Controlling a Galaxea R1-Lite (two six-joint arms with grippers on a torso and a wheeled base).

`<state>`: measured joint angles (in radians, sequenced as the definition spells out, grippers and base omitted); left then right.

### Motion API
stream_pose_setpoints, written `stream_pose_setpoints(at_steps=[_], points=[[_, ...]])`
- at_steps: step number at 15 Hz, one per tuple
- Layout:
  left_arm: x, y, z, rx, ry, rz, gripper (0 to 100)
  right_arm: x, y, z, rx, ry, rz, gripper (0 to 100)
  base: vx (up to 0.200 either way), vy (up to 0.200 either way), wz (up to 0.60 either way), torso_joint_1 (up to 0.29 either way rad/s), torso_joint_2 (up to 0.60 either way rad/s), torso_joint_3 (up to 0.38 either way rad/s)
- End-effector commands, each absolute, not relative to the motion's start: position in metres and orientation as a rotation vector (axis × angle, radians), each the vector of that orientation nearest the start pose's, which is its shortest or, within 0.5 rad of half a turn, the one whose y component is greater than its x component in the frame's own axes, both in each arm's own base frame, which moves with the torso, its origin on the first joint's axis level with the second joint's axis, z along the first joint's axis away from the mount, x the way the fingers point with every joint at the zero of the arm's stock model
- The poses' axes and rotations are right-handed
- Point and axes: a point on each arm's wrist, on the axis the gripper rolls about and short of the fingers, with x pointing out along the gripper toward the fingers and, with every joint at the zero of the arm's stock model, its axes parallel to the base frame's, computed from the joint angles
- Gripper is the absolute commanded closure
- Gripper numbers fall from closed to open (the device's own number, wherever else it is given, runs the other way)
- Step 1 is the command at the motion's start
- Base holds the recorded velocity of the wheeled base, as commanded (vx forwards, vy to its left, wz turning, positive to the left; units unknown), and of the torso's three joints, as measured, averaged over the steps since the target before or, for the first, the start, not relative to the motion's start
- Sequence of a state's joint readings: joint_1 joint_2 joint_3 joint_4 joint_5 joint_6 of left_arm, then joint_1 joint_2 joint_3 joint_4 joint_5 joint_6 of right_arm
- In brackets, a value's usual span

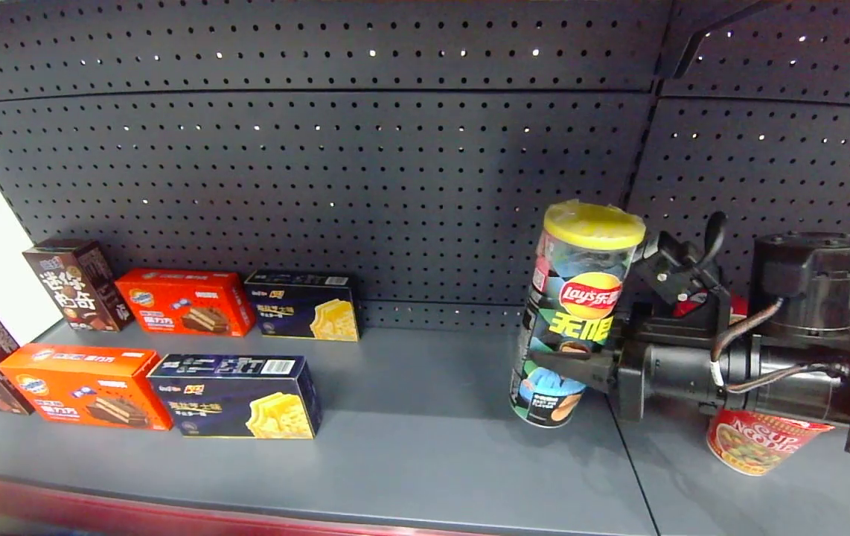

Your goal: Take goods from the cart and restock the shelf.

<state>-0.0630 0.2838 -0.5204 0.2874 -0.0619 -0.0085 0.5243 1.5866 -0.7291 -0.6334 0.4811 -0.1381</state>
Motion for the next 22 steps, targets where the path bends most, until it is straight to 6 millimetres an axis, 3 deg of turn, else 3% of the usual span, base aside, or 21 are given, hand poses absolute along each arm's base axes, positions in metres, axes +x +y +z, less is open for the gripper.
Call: stream_pose_setpoints(at_steps=[1,5,22], points=[[-0.034,0.001,0.194,-0.009,0.047,-0.121,100,0.216,0.148,0.185,-0.113,0.180,1.014,100,0.000,0.000,0.00,0.000,0.00,0.000],[-0.036,0.001,0.198,-0.009,0.034,-0.119,100,0.212,0.147,0.166,-0.103,0.180,1.012,100,0.000,0.000,0.00,0.000,0.00,0.000],[-0.038,0.001,0.194,-0.023,0.030,-0.115,100,0.199,0.154,0.129,-0.132,0.263,1.028,100,0.000,0.000,0.00,0.000,0.00,0.000]])
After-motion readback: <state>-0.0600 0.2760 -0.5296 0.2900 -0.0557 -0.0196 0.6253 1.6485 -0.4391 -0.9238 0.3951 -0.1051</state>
